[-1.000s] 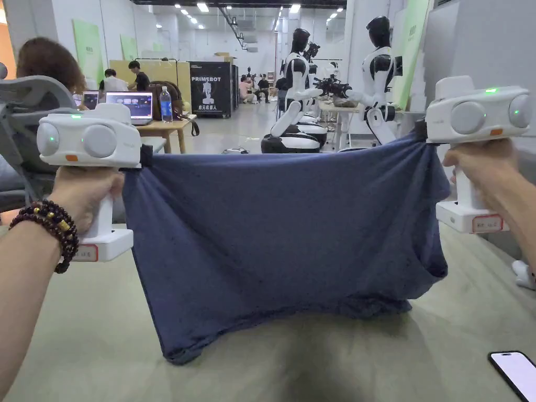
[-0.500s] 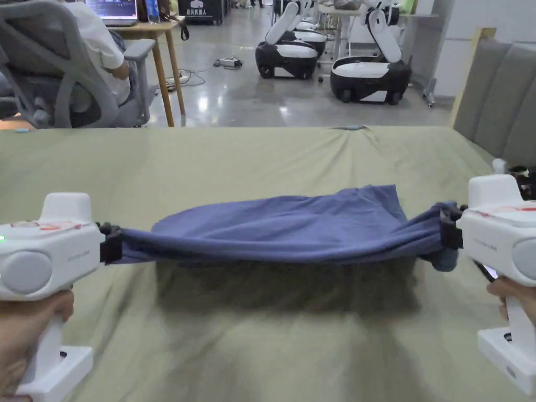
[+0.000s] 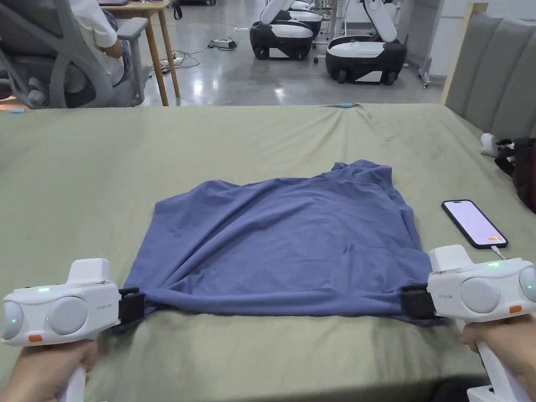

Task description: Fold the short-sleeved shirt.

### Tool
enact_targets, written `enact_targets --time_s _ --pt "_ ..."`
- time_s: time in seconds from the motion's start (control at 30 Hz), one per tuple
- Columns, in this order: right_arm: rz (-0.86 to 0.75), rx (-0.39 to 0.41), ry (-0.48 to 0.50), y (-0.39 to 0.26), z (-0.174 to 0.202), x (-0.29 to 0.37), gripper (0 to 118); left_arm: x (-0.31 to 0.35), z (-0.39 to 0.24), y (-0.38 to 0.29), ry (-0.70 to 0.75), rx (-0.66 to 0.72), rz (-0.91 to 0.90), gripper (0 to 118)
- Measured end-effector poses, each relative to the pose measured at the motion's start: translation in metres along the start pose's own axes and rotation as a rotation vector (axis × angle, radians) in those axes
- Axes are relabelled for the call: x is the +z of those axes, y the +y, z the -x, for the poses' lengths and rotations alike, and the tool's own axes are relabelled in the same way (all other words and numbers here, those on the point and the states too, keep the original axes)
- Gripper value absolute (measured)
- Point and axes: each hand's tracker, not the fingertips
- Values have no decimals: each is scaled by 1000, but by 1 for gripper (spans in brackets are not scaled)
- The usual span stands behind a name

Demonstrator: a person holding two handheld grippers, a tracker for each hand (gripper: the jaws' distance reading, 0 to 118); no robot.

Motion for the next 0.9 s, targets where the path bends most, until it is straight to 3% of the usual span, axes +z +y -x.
enact_targets --time_s 0.03,0.13,0.17,0.2,0.23,0.27,0.3,0.53,0.57,0.6,0.63,0.67,0.7,0.77,0.9 --pt "-39 -11 -17 2 2 7 113 4 -3 3 33 -7 -17 118" --pt "-166 -46 14 3 12 27 106 31 -9 11 2 1 -130 103" --pt "-208 -57 22 0 17 35 96 40 -12 13 4 11 -164 95" --pt "-245 -61 40 -2 20 41 78 49 -15 15 5 12 -194 81" --pt "-295 -69 59 -5 23 48 35 59 -18 13 3 5 -231 46" --pt "-327 -69 62 -5 30 54 2 65 -20 13 9 -6 -259 11" --pt "-342 -74 50 -8 33 57 0 70 -22 12 17 -22 -281 0" --pt "-352 -85 63 -12 43 63 0 63 -13 10 14 -12 -203 0" --pt "-348 -88 64 -13 43 63 0 55 -9 9 28 -7 -180 7" --pt "-344 -89 69 -13 43 62 0 48 -6 9 54 -6 -143 31" --pt "-342 -90 76 -14 42 62 0 36 -4 8 66 -16 -98 80" --pt "-338 -91 79 -13 42 62 0 26 -2 7 84 -16 -51 110" --pt "-333 -89 78 -14 42 60 0 18 0 5 95 -5 -35 118" --pt "-319 -87 72 -15 42 57 0 7 4 3 88 -1 -26 89" --pt "-276 -89 65 -17 39 48 0 -8 1 -6 92 -8 84 47"
